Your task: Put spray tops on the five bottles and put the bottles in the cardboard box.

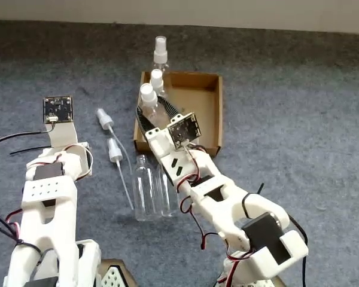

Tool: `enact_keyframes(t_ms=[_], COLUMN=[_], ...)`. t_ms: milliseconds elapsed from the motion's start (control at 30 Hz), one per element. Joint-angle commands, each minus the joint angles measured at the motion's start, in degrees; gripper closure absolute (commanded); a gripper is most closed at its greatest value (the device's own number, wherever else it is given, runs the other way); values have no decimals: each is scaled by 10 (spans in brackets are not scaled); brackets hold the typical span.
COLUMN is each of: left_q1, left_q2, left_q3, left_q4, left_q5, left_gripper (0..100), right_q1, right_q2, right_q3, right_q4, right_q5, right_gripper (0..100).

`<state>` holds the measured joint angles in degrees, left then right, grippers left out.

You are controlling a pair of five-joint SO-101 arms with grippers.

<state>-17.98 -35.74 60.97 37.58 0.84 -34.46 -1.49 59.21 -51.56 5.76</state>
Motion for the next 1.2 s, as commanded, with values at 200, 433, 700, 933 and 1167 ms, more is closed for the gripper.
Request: enact_keyframes(t_ms=[200, 433, 700, 933, 1167], left_q1=[-3, -3, -3, -3, -3], left_q2=[0, 0, 0, 0, 0], left_q3=[-1, -1, -1, -1, -1], left_q4=[-11, -11, -11, -11, -11], left_q5=[7, 7, 7, 7, 7], left_gripper=[891, 891, 891, 891, 891], right_q1=[6, 4, 3, 3, 3], right_q2=[-3, -3, -3, -2, -3], right_q3=[-32, -28, -27, -27, -31], right_q4=[24, 26, 26, 27, 82], right_q5=[-2, -2, -2, -2, -3], right_gripper=[894, 894, 894, 894, 894])
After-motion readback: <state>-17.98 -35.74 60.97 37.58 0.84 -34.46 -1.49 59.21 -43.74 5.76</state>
